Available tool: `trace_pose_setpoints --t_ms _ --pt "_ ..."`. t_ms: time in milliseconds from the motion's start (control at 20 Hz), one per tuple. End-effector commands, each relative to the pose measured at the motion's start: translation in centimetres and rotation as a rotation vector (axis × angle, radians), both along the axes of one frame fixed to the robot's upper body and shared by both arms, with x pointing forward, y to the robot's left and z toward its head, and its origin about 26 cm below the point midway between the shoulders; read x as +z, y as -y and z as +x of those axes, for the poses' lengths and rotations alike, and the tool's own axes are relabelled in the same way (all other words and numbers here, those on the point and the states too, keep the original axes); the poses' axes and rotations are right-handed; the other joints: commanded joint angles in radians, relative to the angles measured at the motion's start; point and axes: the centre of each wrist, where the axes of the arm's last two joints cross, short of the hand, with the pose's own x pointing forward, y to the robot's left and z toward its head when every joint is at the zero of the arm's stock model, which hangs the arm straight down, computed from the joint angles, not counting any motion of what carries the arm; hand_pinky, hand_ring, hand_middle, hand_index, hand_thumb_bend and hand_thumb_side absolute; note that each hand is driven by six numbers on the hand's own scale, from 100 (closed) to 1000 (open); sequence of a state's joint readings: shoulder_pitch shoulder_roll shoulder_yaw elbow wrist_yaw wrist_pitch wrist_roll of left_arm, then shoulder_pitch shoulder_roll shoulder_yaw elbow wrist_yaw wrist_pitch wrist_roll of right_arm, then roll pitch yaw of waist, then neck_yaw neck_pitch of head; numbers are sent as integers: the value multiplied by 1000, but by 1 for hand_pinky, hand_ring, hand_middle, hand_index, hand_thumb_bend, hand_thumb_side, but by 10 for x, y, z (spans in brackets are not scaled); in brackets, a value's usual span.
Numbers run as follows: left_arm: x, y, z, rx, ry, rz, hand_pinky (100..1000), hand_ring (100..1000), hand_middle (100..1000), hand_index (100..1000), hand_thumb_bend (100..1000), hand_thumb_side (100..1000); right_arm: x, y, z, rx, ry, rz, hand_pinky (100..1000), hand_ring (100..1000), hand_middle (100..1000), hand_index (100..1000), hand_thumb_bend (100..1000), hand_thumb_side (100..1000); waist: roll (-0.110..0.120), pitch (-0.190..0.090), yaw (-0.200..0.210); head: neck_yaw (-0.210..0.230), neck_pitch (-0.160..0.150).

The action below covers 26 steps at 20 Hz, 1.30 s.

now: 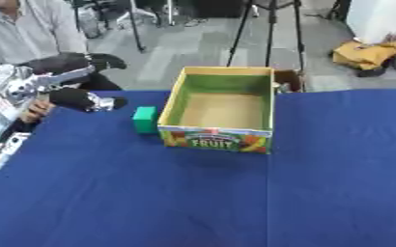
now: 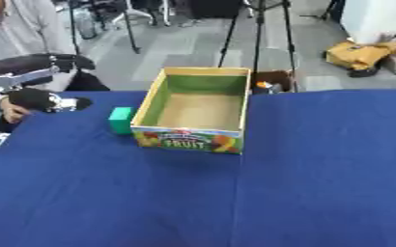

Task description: Pick up objects on the table and place them in the box.

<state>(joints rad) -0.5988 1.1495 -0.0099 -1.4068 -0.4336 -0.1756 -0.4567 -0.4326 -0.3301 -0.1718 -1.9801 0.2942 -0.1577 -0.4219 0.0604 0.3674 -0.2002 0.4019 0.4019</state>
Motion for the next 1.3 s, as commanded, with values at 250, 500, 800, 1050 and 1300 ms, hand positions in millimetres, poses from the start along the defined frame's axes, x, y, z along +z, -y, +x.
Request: trace_pose_setpoints --t_ms 250,500,800,1050,1300 --pt "9 -9 3 55 -21 18 888 997 984 1000 453 857 12 1 -4 -1 36 -27 915 827 532 696 100 906 2 -8 -5 -7 -6" --pt "7 -13 7 66 -46 13 893 999 989 1000 435 800 12 2 -4 -3 35 -29 917 828 529 696 100 908 5 5 -9 -4 -17" --pt "10 -16 11 61 -40 14 881 991 987 1000 396 732 16 2 -4 -3 42 -35 917 828 526 695 100 910 11 30 -16 1 -39" --pt "15 -19 15 65 -8 28 877 992 990 1000 400 725 18 3 -4 -3 46 -44 918 829 523 694 100 910 18 53 -22 8 -55" --pt "18 -26 19 81 10 22 875 992 991 1000 397 729 20 3 -4 -2 49 -51 919 830 522 694 100 910 22 68 -25 16 -70"
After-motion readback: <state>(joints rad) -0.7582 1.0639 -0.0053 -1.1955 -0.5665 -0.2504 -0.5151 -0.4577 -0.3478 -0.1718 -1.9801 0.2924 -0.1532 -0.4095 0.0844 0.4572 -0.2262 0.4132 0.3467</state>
